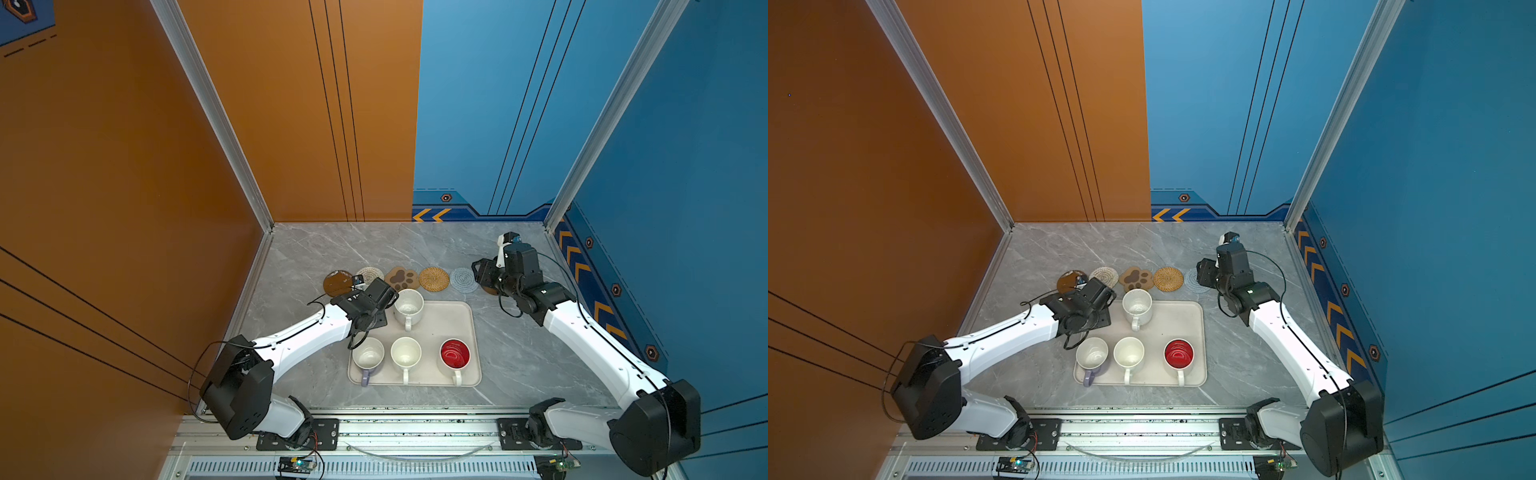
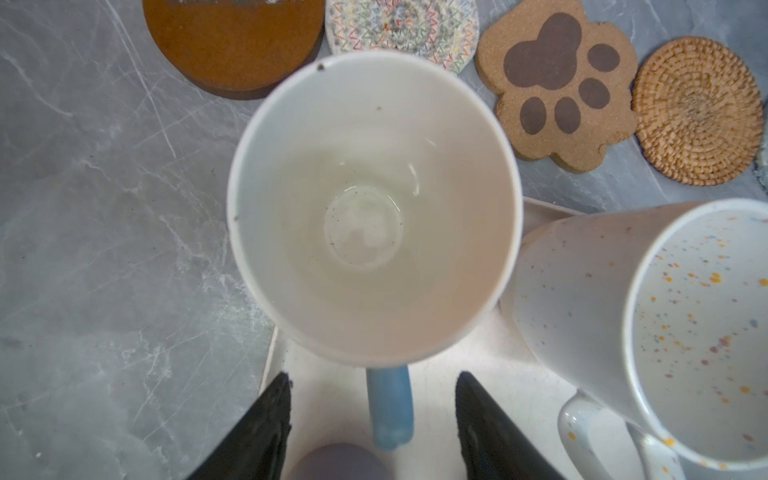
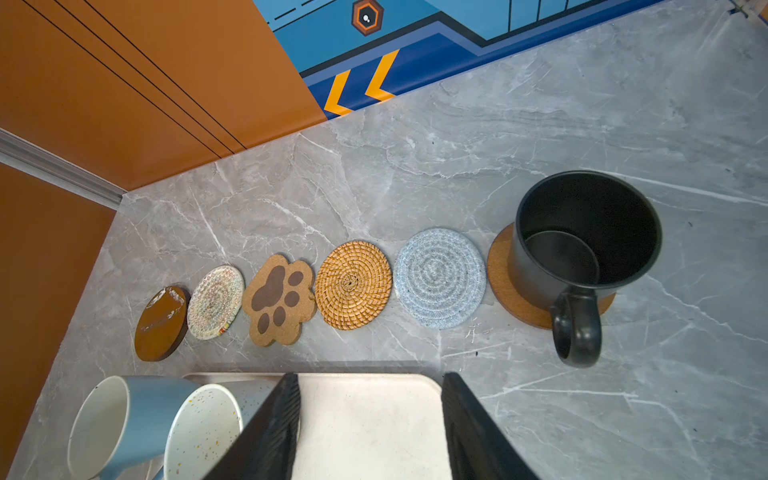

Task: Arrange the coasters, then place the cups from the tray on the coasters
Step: 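Hold the light blue mug raised above the tray with the left gripper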

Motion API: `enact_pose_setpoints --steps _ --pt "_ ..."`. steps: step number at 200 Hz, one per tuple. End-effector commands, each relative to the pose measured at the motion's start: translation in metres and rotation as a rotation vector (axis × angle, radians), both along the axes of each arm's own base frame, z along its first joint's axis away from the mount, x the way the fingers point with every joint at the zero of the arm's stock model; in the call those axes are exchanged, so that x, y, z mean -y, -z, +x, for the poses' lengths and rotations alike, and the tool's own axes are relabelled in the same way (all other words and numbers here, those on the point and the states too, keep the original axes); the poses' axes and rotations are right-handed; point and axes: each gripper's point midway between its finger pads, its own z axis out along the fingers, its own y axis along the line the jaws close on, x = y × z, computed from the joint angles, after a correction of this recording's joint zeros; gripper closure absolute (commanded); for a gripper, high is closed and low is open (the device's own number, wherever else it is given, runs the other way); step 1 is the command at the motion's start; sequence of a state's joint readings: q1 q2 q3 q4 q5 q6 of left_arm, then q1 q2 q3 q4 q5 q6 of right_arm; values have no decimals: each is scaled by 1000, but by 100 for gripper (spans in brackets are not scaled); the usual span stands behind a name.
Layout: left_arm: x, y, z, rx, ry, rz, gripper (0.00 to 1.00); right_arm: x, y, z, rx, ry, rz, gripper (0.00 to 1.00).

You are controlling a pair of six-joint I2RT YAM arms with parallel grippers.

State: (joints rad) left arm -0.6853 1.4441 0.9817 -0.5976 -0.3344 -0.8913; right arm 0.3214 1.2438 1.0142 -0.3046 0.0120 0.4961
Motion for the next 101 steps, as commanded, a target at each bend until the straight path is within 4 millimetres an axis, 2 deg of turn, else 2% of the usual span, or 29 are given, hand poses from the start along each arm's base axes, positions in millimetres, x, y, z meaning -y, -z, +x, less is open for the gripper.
enact_pose_setpoints --steps 1,43,65,101 --pt "-3 7 3 -5 -15 -10 38 0 5 2 -4 3 16 47" --pt "1 15 9 -19 -14 -26 42 4 16 4 -35 4 22 47" --pt "0 20 9 -30 -20 -17 44 5 16 5 -33 8 24 48" --pt "-3 22 9 -33 -36 -17 54 6 17 5 -37 9 25 47"
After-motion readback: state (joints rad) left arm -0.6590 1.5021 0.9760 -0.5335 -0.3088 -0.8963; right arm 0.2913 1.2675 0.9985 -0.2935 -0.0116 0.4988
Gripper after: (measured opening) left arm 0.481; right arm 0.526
